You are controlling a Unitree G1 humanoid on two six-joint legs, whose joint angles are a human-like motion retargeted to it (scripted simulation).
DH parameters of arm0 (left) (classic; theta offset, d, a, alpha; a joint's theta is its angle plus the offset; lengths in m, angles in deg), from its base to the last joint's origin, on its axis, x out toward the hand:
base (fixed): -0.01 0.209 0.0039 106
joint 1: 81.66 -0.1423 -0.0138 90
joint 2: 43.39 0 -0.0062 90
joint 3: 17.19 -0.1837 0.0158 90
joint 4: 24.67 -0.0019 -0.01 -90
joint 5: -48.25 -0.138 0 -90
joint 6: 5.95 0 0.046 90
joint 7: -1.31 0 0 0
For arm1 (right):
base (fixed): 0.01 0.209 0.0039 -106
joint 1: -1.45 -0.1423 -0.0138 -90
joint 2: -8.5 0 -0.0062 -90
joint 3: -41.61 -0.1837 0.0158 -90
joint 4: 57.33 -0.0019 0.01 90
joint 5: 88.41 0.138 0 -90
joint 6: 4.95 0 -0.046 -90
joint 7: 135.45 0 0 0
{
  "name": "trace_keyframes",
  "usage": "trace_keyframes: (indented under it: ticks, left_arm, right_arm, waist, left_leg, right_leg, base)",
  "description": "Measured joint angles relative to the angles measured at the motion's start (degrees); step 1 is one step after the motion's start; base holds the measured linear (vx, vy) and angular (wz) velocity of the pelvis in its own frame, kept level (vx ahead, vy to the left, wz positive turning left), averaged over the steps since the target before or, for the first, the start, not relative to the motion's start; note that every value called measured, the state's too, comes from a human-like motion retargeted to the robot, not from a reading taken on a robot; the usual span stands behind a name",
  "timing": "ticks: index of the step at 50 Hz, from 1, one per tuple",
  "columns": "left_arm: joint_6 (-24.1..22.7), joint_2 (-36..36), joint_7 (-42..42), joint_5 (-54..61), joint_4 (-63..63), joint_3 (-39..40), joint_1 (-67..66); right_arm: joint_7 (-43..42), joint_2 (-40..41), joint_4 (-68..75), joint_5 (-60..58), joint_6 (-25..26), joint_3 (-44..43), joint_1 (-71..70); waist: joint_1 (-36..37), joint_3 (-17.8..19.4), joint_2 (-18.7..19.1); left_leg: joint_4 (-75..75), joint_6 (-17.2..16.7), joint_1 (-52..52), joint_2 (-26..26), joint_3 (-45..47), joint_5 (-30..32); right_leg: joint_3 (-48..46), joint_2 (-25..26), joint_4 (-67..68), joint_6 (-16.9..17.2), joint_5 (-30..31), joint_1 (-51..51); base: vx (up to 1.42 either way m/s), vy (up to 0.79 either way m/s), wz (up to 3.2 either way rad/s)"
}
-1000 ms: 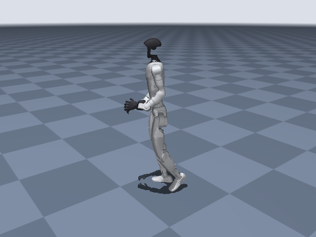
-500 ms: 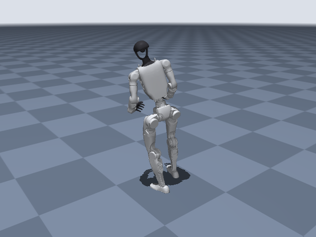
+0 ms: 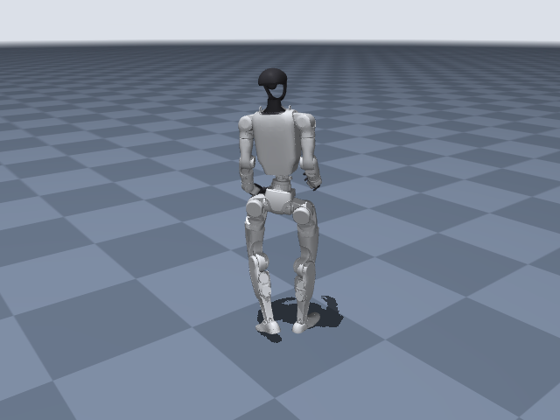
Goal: Walk run
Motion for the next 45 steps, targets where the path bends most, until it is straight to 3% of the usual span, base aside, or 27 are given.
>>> trace_keyframes:
  ticks: [3,5,10,13,17,25,27,30,32,35,43,45]
  left_arm:
    - [-2.38,2.10,-5.21,1.06,2.93,-4.36,0.16]
    - [-2.55,3.87,-4.70,0.26,6.44,-6.38,-0.43]
    - [-3.24,3.69,-4.32,0.83,9.95,-5.86,-2.81]
    - [-2.94,1.94,-5.48,2.99,8.99,-4.38,-3.75]
    - [-2.65,2.26,-7.67,3.26,9.85,-4.08,-3.08]
    - [-4.06,0.65,-10.42,5.77,13.51,-5.09,0.63]
    - [-3.97,-0.27,-10.96,8.47,15.40,-4.61,2.93]
    - [-4.43,-0.38,-12.68,13.42,18.19,-3.42,7.58]
    - [-4.14,1.02,-14.65,16.65,20.29,-3.51,10.69]
    - [-3.97,2.64,-17.31,20.83,23.87,-5.10,14.91]
    - [-6.91,5.44,-14.44,28.78,35.19,-7.41,16.83]
    - [-6.29,4.60,-15.28,29.09,34.92,-6.97,14.65]
  right_arm:
    - [-1.28,-0.82,-1.04,-2.09,0.49,-1.17,-0.37]
    - [-2.42,-1.06,-1.46,-2.25,0.85,-1.44,0.01]
    - [-2.69,-1.36,-1.35,0.38,0.32,-1.99,0.85]
    - [-1.04,-2.00,-0.76,0.21,0.66,-2.12,1.02]
    - [-0.29,-1.35,-0.91,-1.55,1.17,-3.32,2.34]
    - [-3.73,0.30,-0.73,0.15,1.38,-6.35,8.18]
    - [-4.64,-0.30,-0.83,-0.37,1.61,-6.85,8.57]
    - [-6.20,-0.85,-0.71,-1.21,1.68,-6.34,8.62]
    - [-7.11,-0.73,-0.50,-1.33,1.48,-5.94,8.53]
    - [-8.52,-0.82,-1.21,-1.29,0.95,-6.46,9.19]
    - [-16.74,-2.17,-6.48,-0.05,3.87,-7.67,10.37]
    - [-16.58,-1.99,-6.90,0.75,3.50,-8.09,10.26]
  waist:
    - [1.00,1.20,3.45]
    - [2.14,1.48,4.45]
    - [4.92,2.14,5.71]
    - [5.14,2.72,6.87]
    - [3.21,3.10,7.14]
    - [4.55,2.99,5.94]
    - [5.68,2.94,6.19]
    - [5.16,2.47,5.84]
    - [4.91,2.39,5.89]
    - [4.92,2.23,6.11]
    - [0.32,2.50,7.23]
    - [-0.42,1.98,8.08]
  left_leg:
    - [3.89,-7.55,-8.14,-2.67,-20.73,-1.65]
    - [1.68,-9.14,-9.84,-4.94,-28.16,-2.97]
    - [-8.97,-1.19,-9.54,-7.11,-33.53,-7.00]
    - [-11.36,0.25,-9.00,-9.14,-38.82,-5.46]
    - [-12.56,3.53,-6.47,-7.46,-32.59,-6.68]
    - [-19.18,4.28,-0.55,-6.03,-27.74,-7.77]
    - [-20.71,4.31,0.48,-5.21,-25.78,-8.47]
    - [-22.64,4.19,0.98,-5.20,-23.88,-9.10]
    - [-24.02,3.76,1.55,-4.93,-22.80,-9.20]
    - [-25.41,2.79,2.30,-4.53,-22.06,-9.44]
    - [-24.30,-0.47,4.54,-5.64,-22.18,-11.57]
    - [-22.05,-2.51,5.31,-5.52,-22.65,-11.79]
  right_leg:
    - [3.24,4.49,-3.89,-0.60,2.19,1.74]
    - [6.46,5.93,-5.64,-0.56,3.24,2.48]
    - [15.07,8.31,-8.09,0.63,4.19,4.30]
    - [19.46,10.14,-9.06,1.57,4.43,5.95]
    - [22.52,11.39,-9.03,2.10,4.75,6.39]
    - [27.08,13.36,-2.35,3.78,2.01,3.62]
    - [26.35,14.05,4.07,5.69,0.75,-0.19]
    - [16.06,10.56,13.98,11.87,0.80,-6.16]
    - [7.37,7.32,20.20,10.68,-1.02,-9.21]
    - [-0.95,4.20,25.92,6.25,-4.92,-12.73]
    - [-1.41,9.67,15.18,3.13,-7.25,-14.89]
    - [-2.15,12.19,12.48,-4.50,-7.19,-12.65]
  base:
    - [0.08,-0.05,-1.28]
    - [0.13,-0.02,-1.49]
    - [0.16,0.06,-1.58]
    - [0.21,0.12,-1.39]
    - [0.16,0.05,-0.74]
    - [0.15,0.06,-0.69]
    - [0.14,0.11,-1.06]
    - [0.12,0.02,-0.73]
    - [0.16,-0.05,-0.54]
    - [0.28,-0.01,-0.25]
    - [0.38,-0.03,0.07]
    - [0.63,0.00,0.09]
